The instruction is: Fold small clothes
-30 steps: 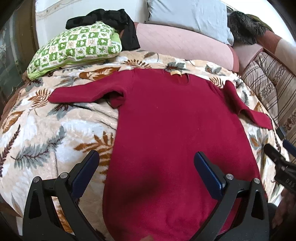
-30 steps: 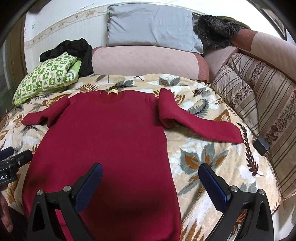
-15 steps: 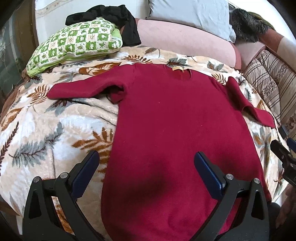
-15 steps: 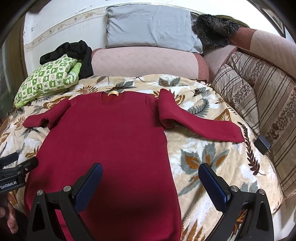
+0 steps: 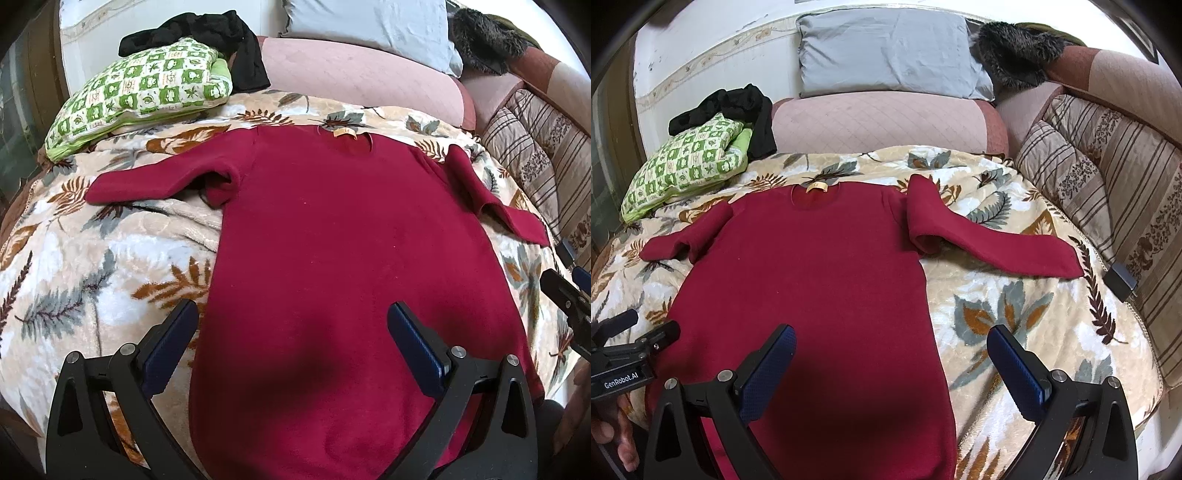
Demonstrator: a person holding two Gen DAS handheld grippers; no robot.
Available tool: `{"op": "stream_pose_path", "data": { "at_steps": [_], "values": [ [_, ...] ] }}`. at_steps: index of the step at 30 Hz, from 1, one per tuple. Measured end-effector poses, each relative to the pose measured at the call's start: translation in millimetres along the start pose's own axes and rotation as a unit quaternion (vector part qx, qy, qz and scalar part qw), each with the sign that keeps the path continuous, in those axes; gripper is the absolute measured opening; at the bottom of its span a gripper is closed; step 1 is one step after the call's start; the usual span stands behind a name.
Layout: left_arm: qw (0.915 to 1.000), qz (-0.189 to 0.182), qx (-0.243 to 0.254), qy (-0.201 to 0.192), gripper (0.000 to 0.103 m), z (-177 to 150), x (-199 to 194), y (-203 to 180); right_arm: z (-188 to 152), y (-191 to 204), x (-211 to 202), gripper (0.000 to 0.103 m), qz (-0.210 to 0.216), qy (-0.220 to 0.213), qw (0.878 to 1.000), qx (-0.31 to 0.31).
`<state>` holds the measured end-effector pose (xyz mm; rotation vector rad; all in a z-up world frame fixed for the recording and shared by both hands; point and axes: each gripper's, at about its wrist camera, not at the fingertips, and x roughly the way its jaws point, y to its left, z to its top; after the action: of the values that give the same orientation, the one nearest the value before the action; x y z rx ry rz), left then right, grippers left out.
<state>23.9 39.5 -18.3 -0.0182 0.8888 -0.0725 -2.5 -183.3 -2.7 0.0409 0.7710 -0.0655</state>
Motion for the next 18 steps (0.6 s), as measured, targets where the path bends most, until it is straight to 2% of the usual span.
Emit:
{"op": "stream_pose_path", "data": {
  "at_steps": [5, 13, 18],
  "values": [
    [0.9999, -0.007, -0.011, 0.003, 0.103, 0.2, 0.1, 2.3, 0.4, 0.0, -0.1, 0.102, -0.001, 0.000, 1.000, -0.001],
    [0.9999, -0.008, -0.001, 0.008, 0.103, -1.6, 3.7, -1.9, 0.1, 0.2, -0.1, 0.102, -0.002, 0.000, 1.000, -0.003],
    [0.9983, -0.038, -0.043, -0.012, 0.103, 15.0, -5.1, 27.4, -0.5, 0.9, 0.2, 0.102, -0.004, 0.000, 1.000, -0.008]
  ]
}}
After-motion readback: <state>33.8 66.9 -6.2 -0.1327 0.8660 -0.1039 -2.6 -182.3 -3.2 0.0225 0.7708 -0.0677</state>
